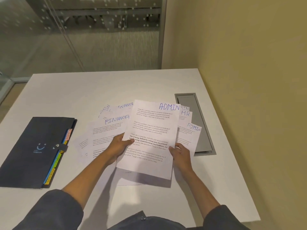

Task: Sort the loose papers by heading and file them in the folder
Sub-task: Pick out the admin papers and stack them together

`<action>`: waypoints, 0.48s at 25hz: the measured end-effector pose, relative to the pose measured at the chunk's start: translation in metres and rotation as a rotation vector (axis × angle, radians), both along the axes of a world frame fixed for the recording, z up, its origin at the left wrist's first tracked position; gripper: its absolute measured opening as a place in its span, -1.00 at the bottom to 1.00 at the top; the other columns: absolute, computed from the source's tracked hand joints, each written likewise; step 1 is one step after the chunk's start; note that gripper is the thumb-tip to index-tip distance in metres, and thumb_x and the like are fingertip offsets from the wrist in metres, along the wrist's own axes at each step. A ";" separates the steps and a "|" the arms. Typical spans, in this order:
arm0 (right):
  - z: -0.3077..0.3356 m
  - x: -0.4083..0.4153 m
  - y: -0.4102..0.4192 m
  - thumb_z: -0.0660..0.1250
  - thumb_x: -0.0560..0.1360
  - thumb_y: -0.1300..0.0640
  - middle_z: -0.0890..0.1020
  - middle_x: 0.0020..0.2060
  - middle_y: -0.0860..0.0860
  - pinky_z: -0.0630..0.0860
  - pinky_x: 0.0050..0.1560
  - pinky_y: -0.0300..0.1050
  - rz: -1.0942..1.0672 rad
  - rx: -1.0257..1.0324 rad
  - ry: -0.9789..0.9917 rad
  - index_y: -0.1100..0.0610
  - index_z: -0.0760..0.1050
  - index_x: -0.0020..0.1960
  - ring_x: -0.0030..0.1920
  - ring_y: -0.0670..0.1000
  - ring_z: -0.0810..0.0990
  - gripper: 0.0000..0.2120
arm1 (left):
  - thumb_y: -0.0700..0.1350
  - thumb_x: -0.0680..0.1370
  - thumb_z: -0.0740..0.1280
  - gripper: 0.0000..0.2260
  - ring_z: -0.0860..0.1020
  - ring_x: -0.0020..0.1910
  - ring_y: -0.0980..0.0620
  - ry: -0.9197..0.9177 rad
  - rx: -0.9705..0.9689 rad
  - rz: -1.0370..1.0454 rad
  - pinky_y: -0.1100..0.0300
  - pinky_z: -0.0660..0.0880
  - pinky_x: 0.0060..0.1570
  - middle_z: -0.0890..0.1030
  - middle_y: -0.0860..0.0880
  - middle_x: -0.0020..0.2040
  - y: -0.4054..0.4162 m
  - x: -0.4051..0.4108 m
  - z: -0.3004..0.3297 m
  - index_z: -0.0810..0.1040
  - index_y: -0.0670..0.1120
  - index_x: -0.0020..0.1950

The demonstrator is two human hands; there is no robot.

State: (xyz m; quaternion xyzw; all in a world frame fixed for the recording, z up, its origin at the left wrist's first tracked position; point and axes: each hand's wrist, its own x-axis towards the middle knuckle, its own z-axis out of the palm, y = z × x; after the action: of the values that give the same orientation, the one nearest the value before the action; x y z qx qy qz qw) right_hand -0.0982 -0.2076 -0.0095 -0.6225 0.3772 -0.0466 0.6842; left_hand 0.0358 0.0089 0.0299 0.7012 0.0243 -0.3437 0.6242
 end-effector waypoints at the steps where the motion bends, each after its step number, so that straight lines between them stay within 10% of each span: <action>1: -0.002 0.002 -0.006 0.35 0.55 0.21 0.72 -0.12 0.05 0.54 -0.28 -0.22 -0.026 0.010 0.026 0.16 0.58 0.04 -0.26 -0.07 0.67 -0.91 | -0.28 0.56 0.33 -0.74 0.66 0.05 -0.07 -0.003 -0.014 -0.005 0.06 0.58 0.06 0.67 -0.09 0.11 0.001 -0.001 0.002 0.56 -0.15 0.24; 12: -0.049 -0.025 -0.064 0.37 0.38 -0.18 0.60 -0.03 -0.01 0.57 -0.11 -0.01 -0.029 -0.575 0.530 0.03 0.50 0.06 -0.11 0.07 0.60 -0.63 | -0.40 0.55 0.27 -0.63 0.60 0.17 -0.07 0.014 -0.006 0.060 0.00 0.42 0.30 0.64 -0.09 0.17 0.024 -0.005 -0.001 0.48 -0.17 0.33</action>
State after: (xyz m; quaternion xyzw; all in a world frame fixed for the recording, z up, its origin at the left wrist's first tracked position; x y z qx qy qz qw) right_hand -0.1230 -0.2714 -0.0588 -0.7739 0.5212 0.0021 0.3599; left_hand 0.0304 0.0331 0.0290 0.6960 0.0486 -0.3300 0.6359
